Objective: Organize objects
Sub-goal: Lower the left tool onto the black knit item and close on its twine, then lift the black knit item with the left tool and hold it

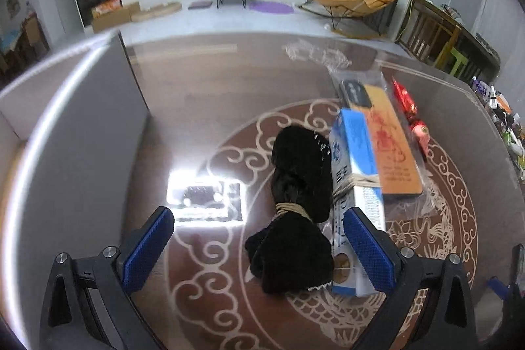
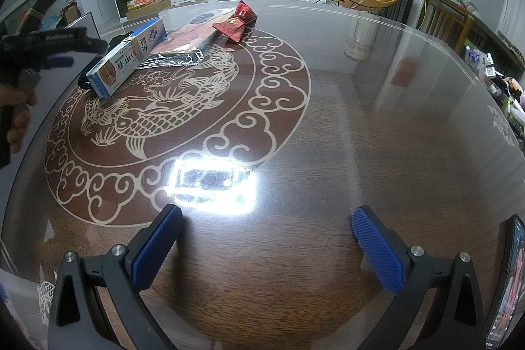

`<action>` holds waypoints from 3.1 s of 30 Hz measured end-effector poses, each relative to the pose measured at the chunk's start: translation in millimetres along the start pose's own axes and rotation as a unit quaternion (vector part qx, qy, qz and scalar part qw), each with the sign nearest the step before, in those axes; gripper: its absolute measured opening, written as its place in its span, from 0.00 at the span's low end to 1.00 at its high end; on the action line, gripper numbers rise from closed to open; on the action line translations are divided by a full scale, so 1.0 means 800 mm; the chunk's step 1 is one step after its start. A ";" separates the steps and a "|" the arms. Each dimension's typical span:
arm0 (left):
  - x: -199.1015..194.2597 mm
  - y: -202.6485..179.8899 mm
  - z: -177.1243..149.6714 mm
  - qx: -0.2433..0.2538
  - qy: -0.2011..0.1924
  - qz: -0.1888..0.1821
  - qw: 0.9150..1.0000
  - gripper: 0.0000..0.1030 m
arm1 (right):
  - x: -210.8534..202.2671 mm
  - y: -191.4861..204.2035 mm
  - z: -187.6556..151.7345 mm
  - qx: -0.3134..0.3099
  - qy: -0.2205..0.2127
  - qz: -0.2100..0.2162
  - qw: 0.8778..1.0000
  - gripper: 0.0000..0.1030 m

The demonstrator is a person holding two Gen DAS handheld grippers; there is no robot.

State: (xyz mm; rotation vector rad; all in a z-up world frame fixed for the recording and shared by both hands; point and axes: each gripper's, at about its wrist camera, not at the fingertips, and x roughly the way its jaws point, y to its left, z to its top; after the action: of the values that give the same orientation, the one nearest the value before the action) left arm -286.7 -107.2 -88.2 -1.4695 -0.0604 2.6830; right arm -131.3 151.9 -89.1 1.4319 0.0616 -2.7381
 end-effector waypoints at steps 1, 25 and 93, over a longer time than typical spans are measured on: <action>0.007 0.002 -0.001 -0.006 0.005 -0.002 1.000 1.00 | 0.000 0.000 0.000 0.000 0.000 0.000 1.000 1.00; 0.047 -0.016 0.016 0.015 0.052 0.024 0.998 1.00 | 0.000 0.000 0.000 0.000 0.000 0.000 1.000 1.00; -0.095 -0.025 -0.214 -0.010 -0.009 0.050 0.999 1.00 | 0.002 0.001 0.003 -0.003 0.003 0.002 1.000 1.00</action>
State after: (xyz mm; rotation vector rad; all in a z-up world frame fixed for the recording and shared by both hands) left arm -100.8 -95.2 -114.7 -1.4921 -0.0158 2.7838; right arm -133.8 150.8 -89.0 1.4384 0.0656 -2.7271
